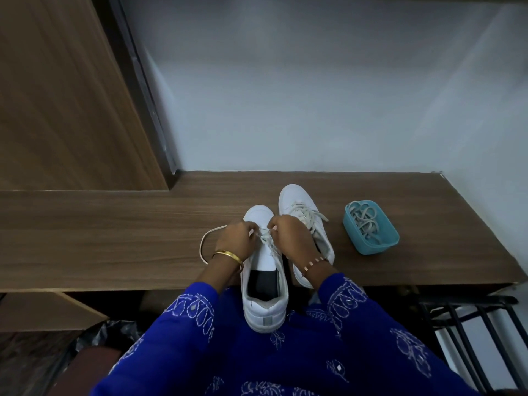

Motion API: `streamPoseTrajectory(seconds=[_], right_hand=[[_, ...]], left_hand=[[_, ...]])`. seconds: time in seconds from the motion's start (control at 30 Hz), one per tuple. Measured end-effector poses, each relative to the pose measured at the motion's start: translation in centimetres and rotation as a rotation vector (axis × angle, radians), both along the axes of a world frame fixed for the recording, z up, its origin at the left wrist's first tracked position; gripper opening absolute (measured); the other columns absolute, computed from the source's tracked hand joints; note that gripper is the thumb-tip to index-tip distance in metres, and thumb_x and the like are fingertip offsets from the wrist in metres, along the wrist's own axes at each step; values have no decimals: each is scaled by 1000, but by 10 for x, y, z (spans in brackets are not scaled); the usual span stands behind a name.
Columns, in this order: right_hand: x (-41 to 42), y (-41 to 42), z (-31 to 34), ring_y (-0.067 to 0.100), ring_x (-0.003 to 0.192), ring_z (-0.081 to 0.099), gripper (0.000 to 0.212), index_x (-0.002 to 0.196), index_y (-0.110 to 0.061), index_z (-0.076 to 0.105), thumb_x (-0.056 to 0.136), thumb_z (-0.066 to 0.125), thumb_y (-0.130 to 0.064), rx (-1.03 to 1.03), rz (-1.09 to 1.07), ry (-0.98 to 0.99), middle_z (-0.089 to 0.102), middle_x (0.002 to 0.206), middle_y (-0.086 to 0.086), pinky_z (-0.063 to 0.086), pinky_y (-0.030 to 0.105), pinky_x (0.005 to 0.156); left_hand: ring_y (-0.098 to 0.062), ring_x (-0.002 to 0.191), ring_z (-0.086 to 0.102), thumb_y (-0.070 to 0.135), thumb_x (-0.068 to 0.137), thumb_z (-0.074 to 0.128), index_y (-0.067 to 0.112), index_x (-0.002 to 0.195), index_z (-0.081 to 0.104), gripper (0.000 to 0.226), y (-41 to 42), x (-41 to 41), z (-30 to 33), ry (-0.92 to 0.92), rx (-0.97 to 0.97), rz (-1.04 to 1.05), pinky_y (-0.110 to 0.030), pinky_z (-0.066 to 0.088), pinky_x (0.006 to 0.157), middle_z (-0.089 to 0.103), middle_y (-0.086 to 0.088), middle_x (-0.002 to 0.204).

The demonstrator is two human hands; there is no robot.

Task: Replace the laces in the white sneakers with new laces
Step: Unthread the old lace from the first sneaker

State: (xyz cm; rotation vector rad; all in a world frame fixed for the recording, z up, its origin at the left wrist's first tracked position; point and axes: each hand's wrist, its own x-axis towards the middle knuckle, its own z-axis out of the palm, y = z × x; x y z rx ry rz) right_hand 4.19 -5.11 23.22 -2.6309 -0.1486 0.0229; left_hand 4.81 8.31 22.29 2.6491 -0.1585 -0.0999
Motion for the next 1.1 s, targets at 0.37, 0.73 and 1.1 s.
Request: streamPoseTrajectory(seconds=[0.37,0.73,1.1], right_hand=[[0,11,-19,28,85,56,18,96,-7,59,91,42,-11,-123,70,30,57,90,10,38,31,64],[-6,8,-26,29,93,59,18,100,-7,56,87,44,-5,154,-205,54,61,99,12,50,37,76],[4,6,-23,27,87,59,15,90,-9,60,86,45,-5,-125,59,1,62,90,9,48,36,66]], left_hand=[[-26,94,60,6,87,50,4,99,66,20,4,-6,3,36,-130,42,-18,24,58,68,-11,100],[4,57,41,9,88,54,13,82,54,8,9,-16,-1,21,-247,70,2,31,57,46,16,65],[-22,85,58,18,89,53,13,89,62,10,5,-13,1,-10,-45,1,-23,23,56,60,-2,86]])
